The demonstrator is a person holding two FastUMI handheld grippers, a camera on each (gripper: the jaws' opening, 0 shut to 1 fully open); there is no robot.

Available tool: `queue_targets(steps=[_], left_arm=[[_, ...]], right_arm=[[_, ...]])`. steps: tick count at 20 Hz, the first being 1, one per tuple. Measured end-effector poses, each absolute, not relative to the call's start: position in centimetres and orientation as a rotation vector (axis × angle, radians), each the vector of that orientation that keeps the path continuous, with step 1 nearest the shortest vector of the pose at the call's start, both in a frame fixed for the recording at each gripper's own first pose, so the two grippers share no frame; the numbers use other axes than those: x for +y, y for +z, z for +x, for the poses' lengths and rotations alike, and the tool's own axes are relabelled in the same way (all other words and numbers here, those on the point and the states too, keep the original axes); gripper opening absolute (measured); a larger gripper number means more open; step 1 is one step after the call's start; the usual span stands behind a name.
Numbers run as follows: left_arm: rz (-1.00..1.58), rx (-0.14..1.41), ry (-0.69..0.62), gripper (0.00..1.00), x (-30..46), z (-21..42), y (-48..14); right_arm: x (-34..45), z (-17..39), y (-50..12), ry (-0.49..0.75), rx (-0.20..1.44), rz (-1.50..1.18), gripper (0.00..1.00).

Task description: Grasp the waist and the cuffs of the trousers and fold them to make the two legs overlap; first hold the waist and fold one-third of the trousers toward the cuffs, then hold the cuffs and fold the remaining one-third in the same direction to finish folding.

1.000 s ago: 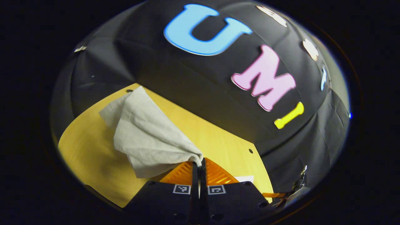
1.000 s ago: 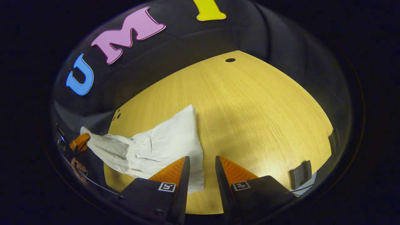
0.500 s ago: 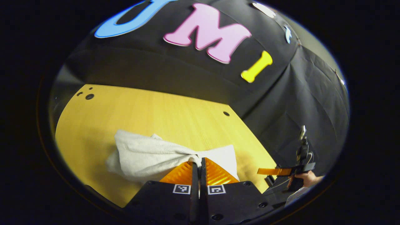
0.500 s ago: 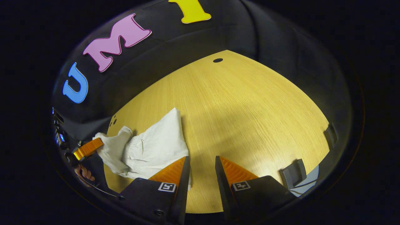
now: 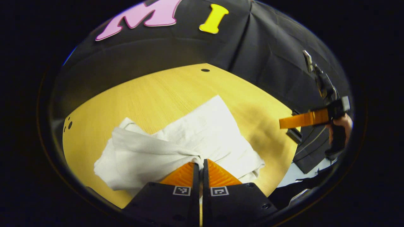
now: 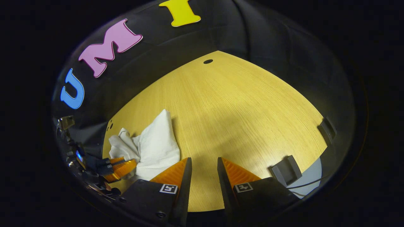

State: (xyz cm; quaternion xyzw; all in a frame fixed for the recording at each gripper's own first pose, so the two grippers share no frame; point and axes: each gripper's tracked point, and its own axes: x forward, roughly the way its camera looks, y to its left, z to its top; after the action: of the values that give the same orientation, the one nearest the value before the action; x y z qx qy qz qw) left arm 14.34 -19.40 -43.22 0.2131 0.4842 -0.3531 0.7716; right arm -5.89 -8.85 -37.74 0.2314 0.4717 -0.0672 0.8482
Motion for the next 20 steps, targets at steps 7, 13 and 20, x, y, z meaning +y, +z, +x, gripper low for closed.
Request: queue_targets(steps=[7, 13, 20], left_arm=[[0.156, 1.244, -0.731, 0.14, -18.6, 15.0, -43.9], [0.021, 1.263, -0.731, 0.32, -19.0, 15.0, -43.4], [0.029, 1.171, -0.818, 0.92, -21.4, 14.1, -39.2]], right_arm=[[-8.6, -6.3, -37.2, -0.147, 1.003, 0.478, 0.5], [-7.8, -5.9, -36.9, -0.128, 1.001, 0.476, 0.5], [-6.5, -5.3, -35.8, -0.092, 0.98, 0.459, 0.5]])
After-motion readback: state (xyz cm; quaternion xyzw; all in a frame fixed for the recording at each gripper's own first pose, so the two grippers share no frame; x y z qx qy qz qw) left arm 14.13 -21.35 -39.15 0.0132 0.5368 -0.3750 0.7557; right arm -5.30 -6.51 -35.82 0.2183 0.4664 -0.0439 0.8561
